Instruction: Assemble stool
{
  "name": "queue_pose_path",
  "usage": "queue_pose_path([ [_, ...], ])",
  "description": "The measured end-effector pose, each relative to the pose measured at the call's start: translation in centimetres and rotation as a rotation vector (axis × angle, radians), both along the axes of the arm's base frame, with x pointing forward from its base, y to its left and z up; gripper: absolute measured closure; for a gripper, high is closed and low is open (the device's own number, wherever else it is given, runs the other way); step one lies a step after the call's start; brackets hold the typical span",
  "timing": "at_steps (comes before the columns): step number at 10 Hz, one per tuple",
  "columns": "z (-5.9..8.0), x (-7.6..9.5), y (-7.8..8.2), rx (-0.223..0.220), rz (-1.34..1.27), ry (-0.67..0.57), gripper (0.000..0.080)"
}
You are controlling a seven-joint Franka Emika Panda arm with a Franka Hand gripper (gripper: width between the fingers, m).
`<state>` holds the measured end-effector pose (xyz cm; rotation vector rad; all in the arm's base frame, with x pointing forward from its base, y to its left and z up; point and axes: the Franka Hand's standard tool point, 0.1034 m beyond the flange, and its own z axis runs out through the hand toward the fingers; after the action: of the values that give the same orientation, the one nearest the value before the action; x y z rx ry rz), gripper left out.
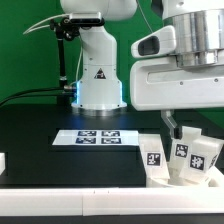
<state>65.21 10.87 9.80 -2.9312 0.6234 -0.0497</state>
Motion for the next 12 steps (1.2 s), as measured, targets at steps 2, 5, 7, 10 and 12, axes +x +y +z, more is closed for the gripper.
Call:
queue_pose_path([
  [2, 0.0, 0.2, -0.7, -0.033, 0.14, -0.022, 0.0151],
  [5, -0.1, -0.2, -1.0, -0.106, 0.495, -0.019, 0.0151],
  [7, -0.5, -0.5, 0.0, -0.116, 0.768, 0.033, 0.0151],
  [10, 0.1, 0.0, -1.0, -0.156, 0.965, -0.005, 0.0151],
  [12, -0.1, 0.1, -1.3, -0.18, 1.08, -0.001, 0.0151],
])
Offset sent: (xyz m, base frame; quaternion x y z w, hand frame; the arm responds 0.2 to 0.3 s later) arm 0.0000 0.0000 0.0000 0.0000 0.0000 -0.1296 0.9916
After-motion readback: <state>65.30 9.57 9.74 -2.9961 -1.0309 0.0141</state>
